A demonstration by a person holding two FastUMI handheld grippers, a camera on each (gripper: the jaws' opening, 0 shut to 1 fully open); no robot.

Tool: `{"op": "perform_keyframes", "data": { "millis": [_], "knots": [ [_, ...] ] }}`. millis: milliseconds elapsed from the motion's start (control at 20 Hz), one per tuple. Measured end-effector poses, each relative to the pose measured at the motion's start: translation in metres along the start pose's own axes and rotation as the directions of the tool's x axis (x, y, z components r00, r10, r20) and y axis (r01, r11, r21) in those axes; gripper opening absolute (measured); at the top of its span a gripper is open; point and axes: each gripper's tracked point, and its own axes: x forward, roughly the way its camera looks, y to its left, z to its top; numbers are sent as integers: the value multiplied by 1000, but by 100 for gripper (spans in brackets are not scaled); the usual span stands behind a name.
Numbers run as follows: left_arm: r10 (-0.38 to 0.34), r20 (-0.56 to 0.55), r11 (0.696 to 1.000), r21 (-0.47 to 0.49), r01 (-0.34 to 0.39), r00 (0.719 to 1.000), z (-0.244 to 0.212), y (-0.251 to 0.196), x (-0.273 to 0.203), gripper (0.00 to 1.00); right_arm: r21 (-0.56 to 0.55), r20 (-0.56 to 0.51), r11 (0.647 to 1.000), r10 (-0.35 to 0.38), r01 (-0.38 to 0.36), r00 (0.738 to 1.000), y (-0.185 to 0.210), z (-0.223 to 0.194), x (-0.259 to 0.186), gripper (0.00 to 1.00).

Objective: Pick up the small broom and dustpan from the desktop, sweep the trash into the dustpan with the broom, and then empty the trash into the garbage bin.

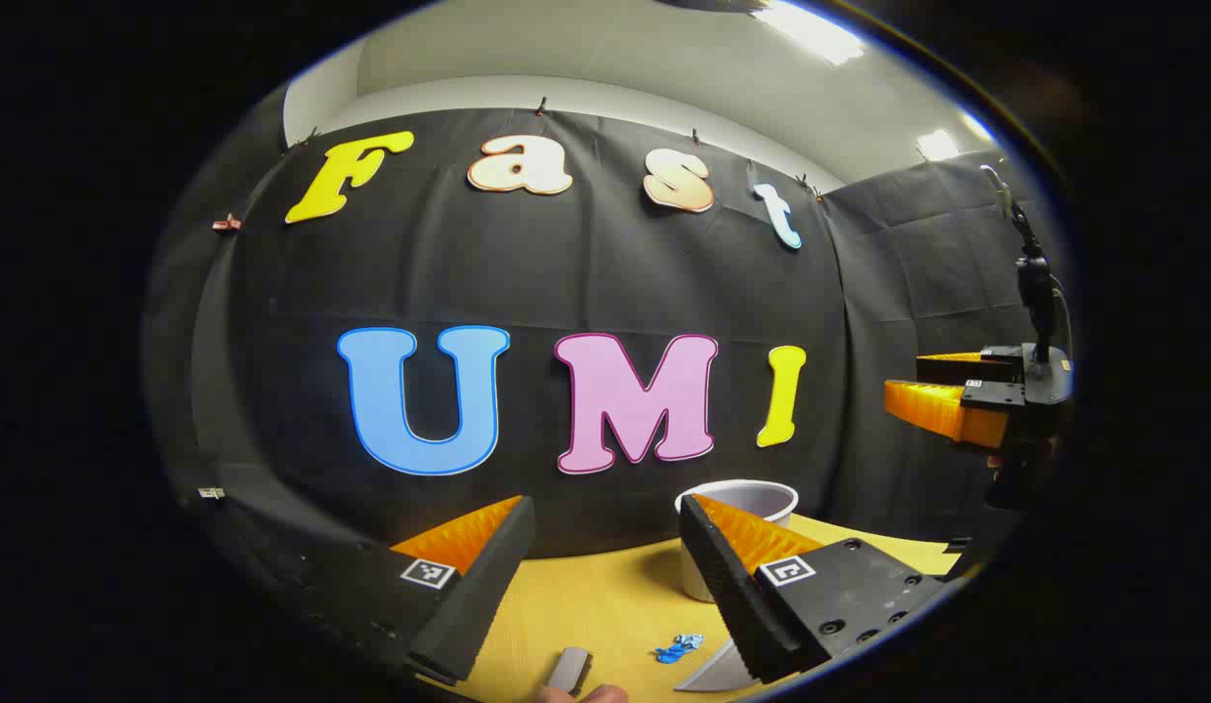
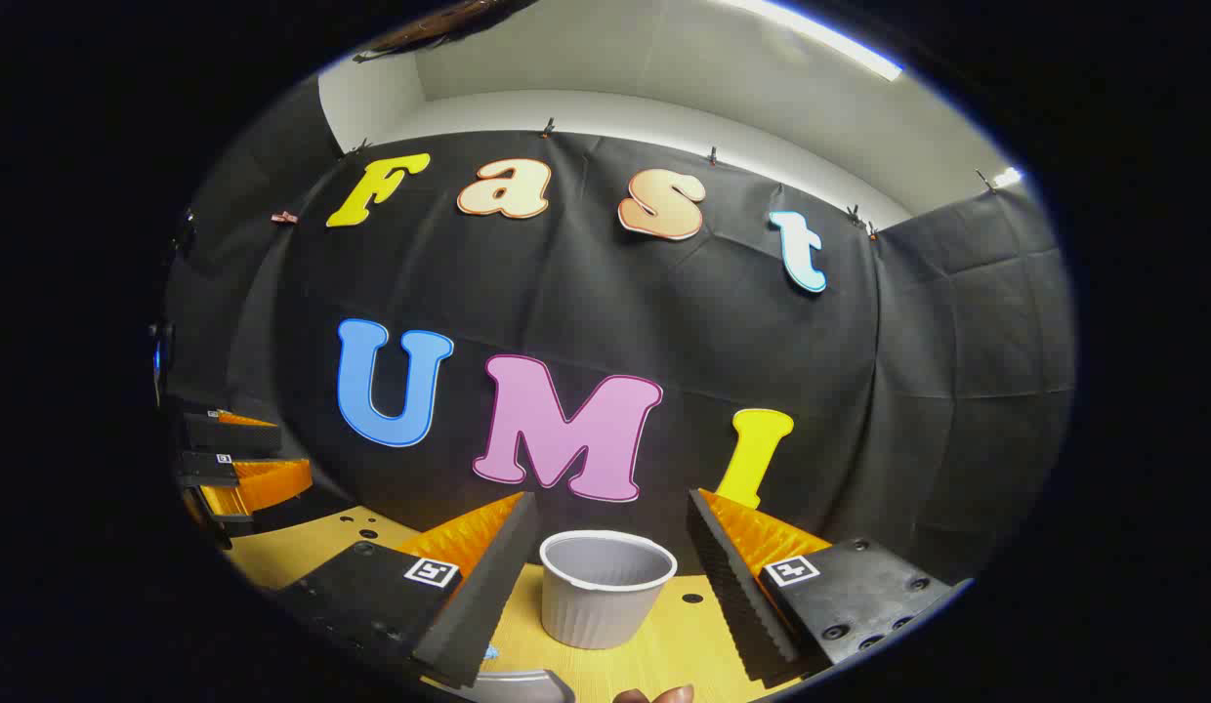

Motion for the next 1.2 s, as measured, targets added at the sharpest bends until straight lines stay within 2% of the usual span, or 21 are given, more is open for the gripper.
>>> {"op": "perform_keyframes", "data": {
  "millis": [750, 850, 950, 1050, 1100, 1200],
  "knots": [
    [-15, -15, 1000, 6, 15, 1000, -5, -5, 7, 97, 0, -17, 1000, 1, -1, 1000, 1, -3, 0, 97],
    [-13, -17, 1000, 4, 13, 1000, -8, -5, 8, 97, 3, -25, 1000, 15, -15, 1000, 3, -4, 0, 97],
    [-11, -21, 1000, 1, 11, 1000, -10, -4, 8, 97, 31, -85, 997, 77, -74, 993, 15, -16, -6, 98],
    [-10, -29, 1000, 3, 10, 1000, -13, -4, 10, 97, 66, -234, 985, 172, -161, 957, 32, -48, -14, 98],
    [-11, -34, 1000, 0, 11, 999, -14, -4, 11, 97, 81, -319, 978, 207, -191, 925, 35, -70, -17, 98],
    [-10, -43, 1000, -13, 10, 999, -19, -4, 13, 97, 116, -498, 967, 255, -228, 829, 33, -117, -34, 98]
  ]
}}
